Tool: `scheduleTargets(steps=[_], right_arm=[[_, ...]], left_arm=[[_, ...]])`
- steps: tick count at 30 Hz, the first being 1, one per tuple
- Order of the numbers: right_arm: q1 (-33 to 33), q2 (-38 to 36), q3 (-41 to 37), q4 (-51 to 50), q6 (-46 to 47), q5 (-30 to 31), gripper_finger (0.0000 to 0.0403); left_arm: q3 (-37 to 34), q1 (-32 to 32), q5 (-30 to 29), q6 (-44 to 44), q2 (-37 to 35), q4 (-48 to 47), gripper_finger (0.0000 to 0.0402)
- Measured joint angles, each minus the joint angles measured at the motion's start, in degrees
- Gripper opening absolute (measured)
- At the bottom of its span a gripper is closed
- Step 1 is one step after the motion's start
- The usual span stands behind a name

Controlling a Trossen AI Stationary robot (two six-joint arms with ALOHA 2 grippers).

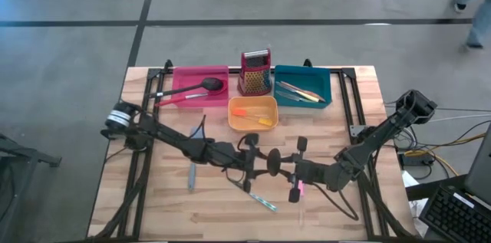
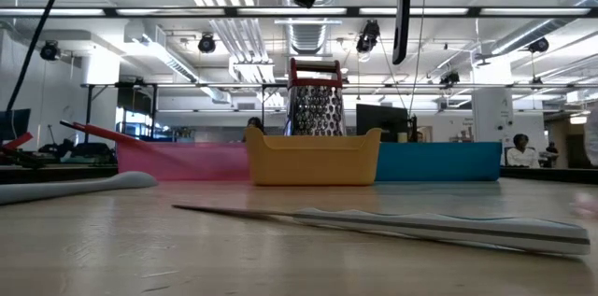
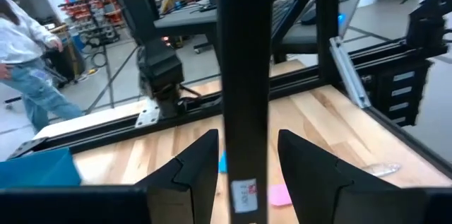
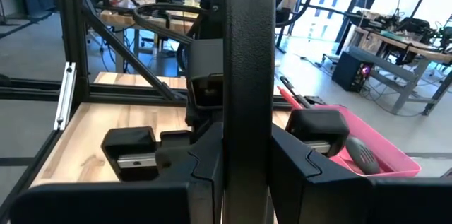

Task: Pick & Place Kitchen Items
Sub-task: Put the black serving spoon into the red bin

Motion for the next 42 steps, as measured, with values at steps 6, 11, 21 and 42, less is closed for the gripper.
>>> scheduleTargets(steps=[6,11,21,42], right_arm=[[0.1,0.0,0.0,0.1,-0.1,-0.4,0.0066],[-0.1,0.0,0.0,0.3,0.7,-0.4,0.0066],[-0.2,0.1,-0.1,-0.3,0.9,-1.2,0.0080],[-0.1,0.0,0.0,0.7,1.3,-1.1,0.0199]], left_arm=[[1.6,0.1,3.5,-0.2,1.1,0.0,0.0151],[3.4,0.7,3.5,-0.1,2.3,0.9,0.0151],[5.1,0.9,3.1,0.7,1.3,-7.1,0.0090],[9.2,3.2,-26.2,-6.4,-33.1,-72.6,0.0091]])
